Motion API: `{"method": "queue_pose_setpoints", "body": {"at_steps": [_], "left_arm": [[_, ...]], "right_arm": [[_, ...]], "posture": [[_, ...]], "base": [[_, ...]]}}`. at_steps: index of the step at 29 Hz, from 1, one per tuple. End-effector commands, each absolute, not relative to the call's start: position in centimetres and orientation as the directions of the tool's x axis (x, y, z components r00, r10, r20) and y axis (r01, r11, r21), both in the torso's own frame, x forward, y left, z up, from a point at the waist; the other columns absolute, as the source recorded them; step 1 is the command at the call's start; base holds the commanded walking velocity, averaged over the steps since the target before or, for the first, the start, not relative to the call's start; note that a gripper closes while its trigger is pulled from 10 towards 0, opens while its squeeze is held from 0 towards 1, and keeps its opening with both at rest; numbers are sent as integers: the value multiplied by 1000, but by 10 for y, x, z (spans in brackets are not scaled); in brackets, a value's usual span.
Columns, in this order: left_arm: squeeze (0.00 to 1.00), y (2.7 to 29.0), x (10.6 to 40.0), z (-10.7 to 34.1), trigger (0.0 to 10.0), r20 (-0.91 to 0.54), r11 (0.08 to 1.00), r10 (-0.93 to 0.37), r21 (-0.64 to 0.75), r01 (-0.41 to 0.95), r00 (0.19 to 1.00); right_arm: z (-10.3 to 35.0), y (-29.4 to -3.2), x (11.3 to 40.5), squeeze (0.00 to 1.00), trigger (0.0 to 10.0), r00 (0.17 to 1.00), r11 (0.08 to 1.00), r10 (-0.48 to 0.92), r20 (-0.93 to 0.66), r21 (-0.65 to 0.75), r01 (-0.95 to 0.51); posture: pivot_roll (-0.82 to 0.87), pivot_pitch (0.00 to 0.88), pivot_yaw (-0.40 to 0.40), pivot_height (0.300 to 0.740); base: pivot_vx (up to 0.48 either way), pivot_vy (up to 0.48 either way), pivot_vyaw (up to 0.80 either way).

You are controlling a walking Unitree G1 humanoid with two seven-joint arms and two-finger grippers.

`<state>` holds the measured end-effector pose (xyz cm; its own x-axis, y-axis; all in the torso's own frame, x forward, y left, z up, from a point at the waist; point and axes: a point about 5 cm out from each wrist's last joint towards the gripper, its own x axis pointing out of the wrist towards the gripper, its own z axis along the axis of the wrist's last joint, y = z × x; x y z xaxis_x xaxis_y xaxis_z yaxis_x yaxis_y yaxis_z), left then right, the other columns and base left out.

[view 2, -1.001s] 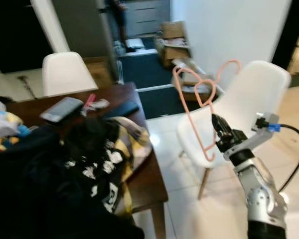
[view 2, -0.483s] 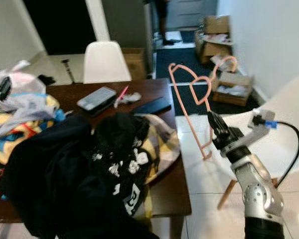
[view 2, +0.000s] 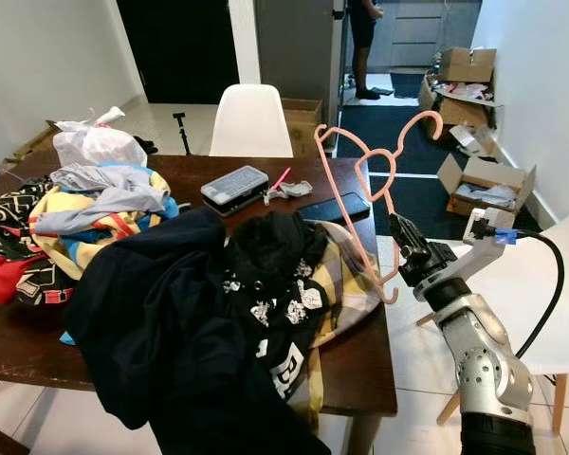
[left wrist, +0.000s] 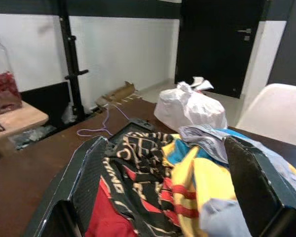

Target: Hang hanger

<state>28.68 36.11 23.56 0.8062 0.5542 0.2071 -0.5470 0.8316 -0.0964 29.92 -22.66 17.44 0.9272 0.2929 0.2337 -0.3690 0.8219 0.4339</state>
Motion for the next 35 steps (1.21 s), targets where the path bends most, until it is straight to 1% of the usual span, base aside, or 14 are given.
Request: {"method": "queue_pose_setpoints", "body": {"at_steps": [1, 3, 9, 16, 17, 18, 19, 22, 25, 27, 28, 35], "left_arm": [[0, 360, 290, 223, 10000, 163, 829, 559, -117, -546, 813], [0, 364, 297, 216, 10000, 131, 817, 574, -159, -554, 808], [0, 370, 304, 212, 10000, 106, 797, 595, -200, -569, 796], [0, 373, 311, 208, 10000, 75, 783, 604, -238, -574, 793], [0, 372, 315, 204, 10000, 47, 779, 597, -274, -564, 801], [0, 372, 315, 204, 10000, 47, 779, 597, -274, -564, 801], [0, 369, 321, 201, 10000, 30, 783, 573, -317, -536, 819], [0, 364, 325, 202, 10000, 39, 793, 547, -344, -503, 836], [0, 345, 335, 206, 10000, 79, 844, 478, -316, -433, 875], [0, 345, 335, 206, 10000, 79, 844, 478, -316, -433, 875], [0, 332, 338, 207, 10000, 100, 874, 442, -274, -402, 892], [0, 322, 340, 208, 10000, 122, 893, 415, -242, -379, 901]], "right_arm": [[175, -227, 299, 0, 10000, 929, 827, 289, 233, 427, -365], [176, -228, 298, 0, 10000, 929, 839, 291, 227, 406, -362], [177, -228, 297, 0, 10000, 931, 856, 292, 220, 374, -357], [178, -228, 297, 0, 10000, 931, 860, 293, 218, 366, -356], [179, -228, 297, 0, 10000, 931, 861, 294, 216, 364, -356], [179, -228, 297, 0, 10000, 931, 861, 294, 216, 364, -356], [179, -229, 296, 0, 10000, 932, 862, 294, 214, 361, -355], [180, -229, 296, 0, 10000, 932, 863, 293, 214, 360, -354], [180, -230, 295, 0, 10000, 934, 866, 287, 214, 359, -349], [180, -230, 295, 0, 10000, 934, 866, 287, 214, 359, -349], [179, -229, 294, 0, 10000, 934, 866, 286, 214, 360, -347], [178, -227, 296, 0, 10000, 934, 863, 287, 215, 365, -349]], "posture": [[-50, 0, 22, 710], [-70, 0, 20, 710], [-77, 0, 17, 710], [-90, 0, 12, 710], [-97, 0, 10, 710], [-97, 0, 10, 710], [-103, 0, 12, 710], [-108, 0, 16, 710], [-106, 0, 20, 710], [-106, 0, 20, 710], [-106, 0, 20, 710], [-91, 0, 22, 710]], "base": [[0, 0, 0], [0, 0, 0], [0, 0, 0], [0, 0, 0], [0, 0, 0], [0, 0, 0], [0, 0, 0], [0, 0, 0], [0, 82, 0], [0, 247, 0], [0, 480, 0], [0, 480, 0]]}}
